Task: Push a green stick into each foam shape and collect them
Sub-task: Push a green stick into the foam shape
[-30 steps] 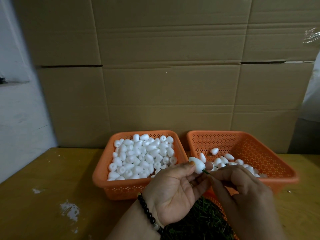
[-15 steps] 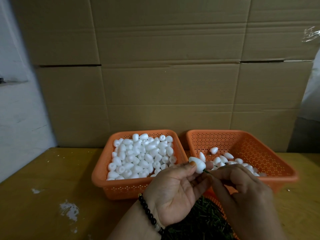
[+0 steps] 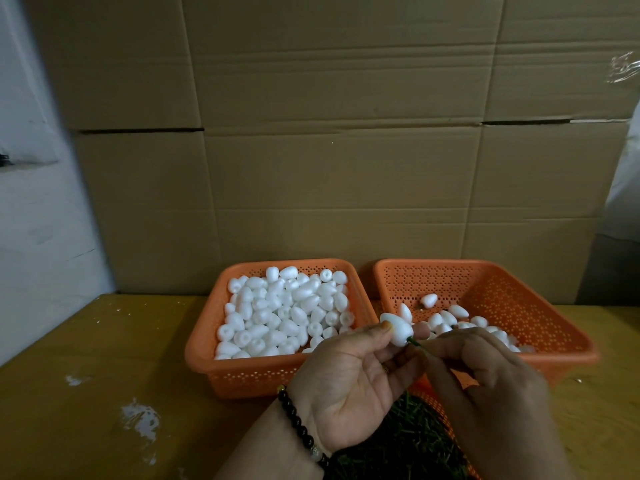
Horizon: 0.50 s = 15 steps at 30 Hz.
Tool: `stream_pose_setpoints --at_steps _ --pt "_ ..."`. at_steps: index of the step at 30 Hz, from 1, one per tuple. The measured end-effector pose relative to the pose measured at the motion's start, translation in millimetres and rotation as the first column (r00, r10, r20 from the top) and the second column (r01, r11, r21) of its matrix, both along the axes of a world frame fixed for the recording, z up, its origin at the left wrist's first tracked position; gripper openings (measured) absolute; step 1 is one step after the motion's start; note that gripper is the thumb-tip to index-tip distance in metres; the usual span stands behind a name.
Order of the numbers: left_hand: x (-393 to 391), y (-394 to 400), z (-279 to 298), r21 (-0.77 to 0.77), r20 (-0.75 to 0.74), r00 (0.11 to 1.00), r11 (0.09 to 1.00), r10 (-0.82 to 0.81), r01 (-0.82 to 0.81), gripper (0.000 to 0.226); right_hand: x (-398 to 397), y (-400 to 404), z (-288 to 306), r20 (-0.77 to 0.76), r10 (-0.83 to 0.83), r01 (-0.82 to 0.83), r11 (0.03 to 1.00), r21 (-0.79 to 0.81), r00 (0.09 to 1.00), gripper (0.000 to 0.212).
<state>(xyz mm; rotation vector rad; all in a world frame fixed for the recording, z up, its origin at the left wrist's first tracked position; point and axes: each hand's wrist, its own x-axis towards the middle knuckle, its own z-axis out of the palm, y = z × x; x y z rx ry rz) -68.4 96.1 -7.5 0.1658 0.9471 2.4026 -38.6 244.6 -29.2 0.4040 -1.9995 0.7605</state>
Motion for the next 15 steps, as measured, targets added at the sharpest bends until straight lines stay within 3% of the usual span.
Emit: stream_pose_setpoints --at_steps 15 --pt "2.4 1.1 -0.4 -0.016 -0.04 0.999 1.0 0.001 -0.002 0.021 -1.1 0.3 -0.3 -0.016 0.016 -0.016 1.0 0.009 1.0 0.002"
